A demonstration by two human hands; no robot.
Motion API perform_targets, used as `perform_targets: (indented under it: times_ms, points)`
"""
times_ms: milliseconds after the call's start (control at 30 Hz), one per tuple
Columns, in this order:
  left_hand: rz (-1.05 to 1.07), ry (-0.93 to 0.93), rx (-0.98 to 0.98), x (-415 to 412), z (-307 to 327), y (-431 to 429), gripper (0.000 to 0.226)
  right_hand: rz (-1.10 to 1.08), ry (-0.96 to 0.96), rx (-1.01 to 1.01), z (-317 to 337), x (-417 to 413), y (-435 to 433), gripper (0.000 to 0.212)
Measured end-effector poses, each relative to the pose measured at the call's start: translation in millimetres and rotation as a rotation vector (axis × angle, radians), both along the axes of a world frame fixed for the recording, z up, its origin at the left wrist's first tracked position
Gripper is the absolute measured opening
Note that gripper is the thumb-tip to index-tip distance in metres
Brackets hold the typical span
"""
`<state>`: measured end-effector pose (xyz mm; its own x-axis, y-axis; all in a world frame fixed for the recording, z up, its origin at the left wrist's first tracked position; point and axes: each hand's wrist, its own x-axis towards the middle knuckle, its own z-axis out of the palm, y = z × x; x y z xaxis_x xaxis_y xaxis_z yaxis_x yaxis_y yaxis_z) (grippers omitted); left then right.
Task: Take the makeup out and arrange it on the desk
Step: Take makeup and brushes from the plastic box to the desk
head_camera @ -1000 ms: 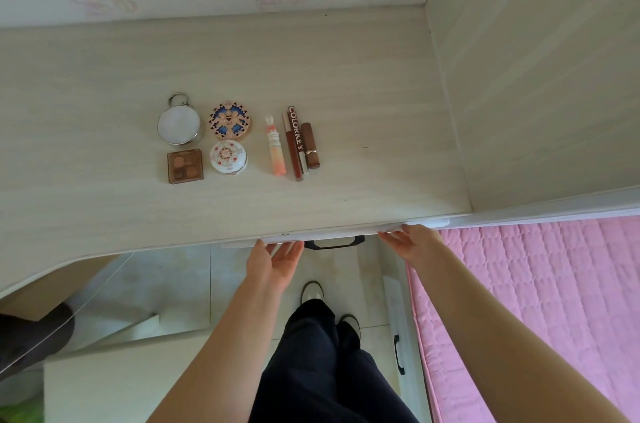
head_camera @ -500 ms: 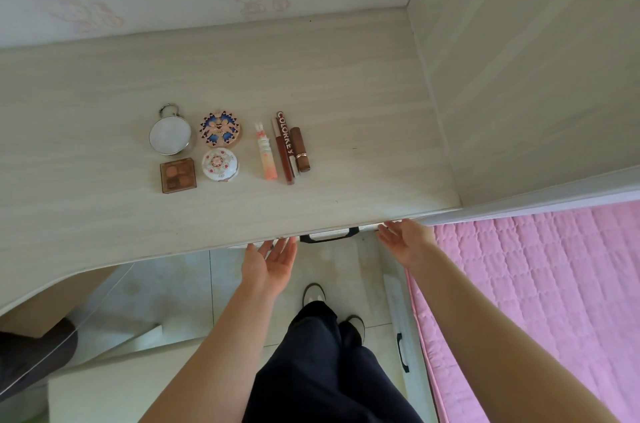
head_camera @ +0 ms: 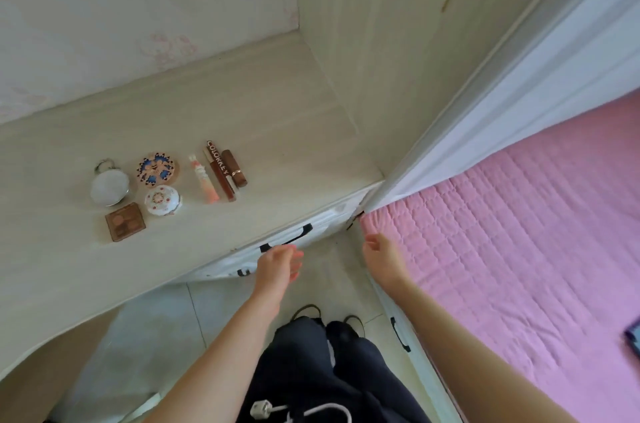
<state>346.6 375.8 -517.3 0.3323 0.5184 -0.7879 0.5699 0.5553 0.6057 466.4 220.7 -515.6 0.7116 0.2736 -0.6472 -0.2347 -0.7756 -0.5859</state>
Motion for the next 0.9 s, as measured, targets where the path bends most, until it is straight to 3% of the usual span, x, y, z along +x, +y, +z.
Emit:
perform_targets:
  times_ms: [167, 400, 700, 900]
  points:
    - [-0.703, -0.020, 0.389, 18, -1, -24, 0.020, -0.087, -0.084, -0.032, 8, -27, -38, 0.041]
    - [-1.325, -0.121, 0.761, 17, 9, -60, 0.029, -0.180, -0.222, -0.210, 19, -101, -94, 0.040]
    - [-1.848, -0.471, 1.045, -8, 14, -150, 0.038, -0.442, -0.279, -0.470, 36, -208, -170, 0.046]
    - [-2.056, -0.774, 1.184, -32, 20, -232, 0.037, -0.692, -0.206, -0.549, 37, -284, -222, 0.049]
